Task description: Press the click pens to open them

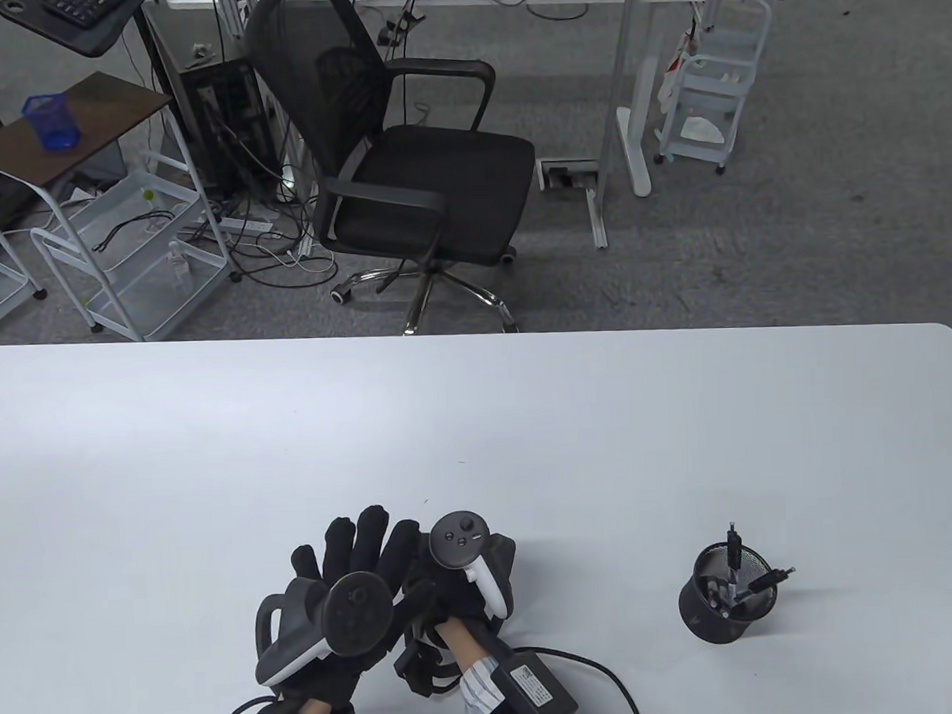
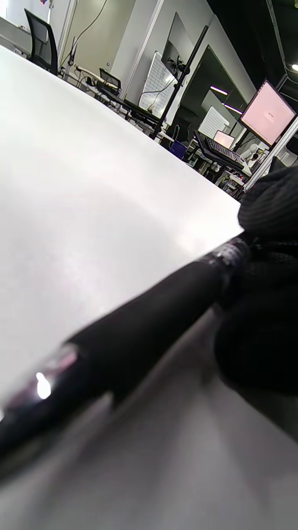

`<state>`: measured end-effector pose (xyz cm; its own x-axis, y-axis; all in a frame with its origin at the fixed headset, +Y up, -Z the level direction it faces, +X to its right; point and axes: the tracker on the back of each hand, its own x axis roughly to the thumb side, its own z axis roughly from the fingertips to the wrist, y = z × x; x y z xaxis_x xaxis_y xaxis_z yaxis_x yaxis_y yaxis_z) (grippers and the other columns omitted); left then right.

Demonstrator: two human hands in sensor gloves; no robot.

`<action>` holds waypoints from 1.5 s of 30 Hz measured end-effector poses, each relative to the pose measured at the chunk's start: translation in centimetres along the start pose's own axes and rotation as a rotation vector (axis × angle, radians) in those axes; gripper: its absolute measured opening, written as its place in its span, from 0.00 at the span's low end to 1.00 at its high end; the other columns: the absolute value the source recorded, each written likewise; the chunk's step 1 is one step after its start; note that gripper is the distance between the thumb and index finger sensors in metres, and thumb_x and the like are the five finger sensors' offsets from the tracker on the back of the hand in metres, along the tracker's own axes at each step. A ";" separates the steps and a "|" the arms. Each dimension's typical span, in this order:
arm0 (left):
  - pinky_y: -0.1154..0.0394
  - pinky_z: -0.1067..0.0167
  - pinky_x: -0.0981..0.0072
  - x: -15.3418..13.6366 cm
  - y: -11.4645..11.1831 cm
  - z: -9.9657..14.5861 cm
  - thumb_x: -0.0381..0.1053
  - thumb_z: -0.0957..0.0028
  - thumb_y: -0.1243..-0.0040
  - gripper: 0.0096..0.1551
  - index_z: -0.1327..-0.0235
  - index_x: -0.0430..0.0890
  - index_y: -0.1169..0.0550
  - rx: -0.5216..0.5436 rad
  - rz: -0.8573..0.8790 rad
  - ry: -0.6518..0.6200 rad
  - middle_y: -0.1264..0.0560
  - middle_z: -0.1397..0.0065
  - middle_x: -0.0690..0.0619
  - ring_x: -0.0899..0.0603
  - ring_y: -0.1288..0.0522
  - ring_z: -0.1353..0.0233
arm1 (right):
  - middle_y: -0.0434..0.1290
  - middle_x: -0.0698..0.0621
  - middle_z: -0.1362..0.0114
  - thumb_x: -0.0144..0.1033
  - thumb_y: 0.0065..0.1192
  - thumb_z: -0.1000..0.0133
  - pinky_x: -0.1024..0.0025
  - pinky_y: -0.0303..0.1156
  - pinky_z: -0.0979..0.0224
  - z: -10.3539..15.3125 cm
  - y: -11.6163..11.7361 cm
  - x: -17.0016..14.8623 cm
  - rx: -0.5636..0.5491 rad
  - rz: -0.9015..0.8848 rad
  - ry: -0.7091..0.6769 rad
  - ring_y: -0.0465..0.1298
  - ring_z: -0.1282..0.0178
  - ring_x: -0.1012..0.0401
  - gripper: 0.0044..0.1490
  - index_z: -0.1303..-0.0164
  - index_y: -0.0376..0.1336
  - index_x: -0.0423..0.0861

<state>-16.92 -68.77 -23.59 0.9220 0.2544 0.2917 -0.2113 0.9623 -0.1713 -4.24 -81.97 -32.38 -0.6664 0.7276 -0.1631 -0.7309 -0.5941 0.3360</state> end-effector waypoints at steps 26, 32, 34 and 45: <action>0.60 0.29 0.14 0.0 0.0 0.0 0.69 0.26 0.66 0.41 0.05 0.52 0.52 -0.001 0.002 -0.001 0.60 0.06 0.36 0.19 0.57 0.13 | 0.65 0.41 0.36 0.38 0.58 0.29 0.79 0.76 0.50 -0.1 0.6 0.1 -0.026 0.118 0.089 0.73 0.52 0.61 0.31 0.22 0.55 0.36; 0.60 0.29 0.14 0.0 0.0 0.0 0.69 0.26 0.66 0.41 0.05 0.52 0.52 -0.003 -0.001 -0.001 0.60 0.06 0.36 0.19 0.57 0.13 | 0.65 0.41 0.36 0.39 0.57 0.29 0.79 0.76 0.50 -0.1 0.5 0.0 -0.018 0.099 0.088 0.73 0.51 0.61 0.32 0.21 0.54 0.36; 0.60 0.29 0.14 0.0 0.0 0.0 0.69 0.26 0.66 0.41 0.05 0.52 0.52 -0.003 -0.001 -0.001 0.60 0.06 0.36 0.19 0.57 0.13 | 0.65 0.41 0.36 0.40 0.56 0.29 0.79 0.76 0.50 -0.2 0.3 -0.2 -0.009 0.075 0.089 0.73 0.51 0.62 0.33 0.20 0.53 0.36; 0.60 0.29 0.14 0.1 0.0 0.1 0.69 0.26 0.66 0.41 0.05 0.52 0.52 -0.003 0.007 -0.007 0.60 0.06 0.36 0.19 0.57 0.13 | 0.64 0.32 0.32 0.40 0.57 0.30 0.70 0.77 0.45 0.3 -1.8 -1.8 -0.060 -0.068 0.093 0.74 0.47 0.54 0.40 0.17 0.52 0.28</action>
<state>-16.88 -68.75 -23.51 0.9184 0.2619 0.2967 -0.2171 0.9602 -0.1759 -1.68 -82.05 -32.42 -0.6234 0.7338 -0.2702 -0.7808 -0.5655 0.2657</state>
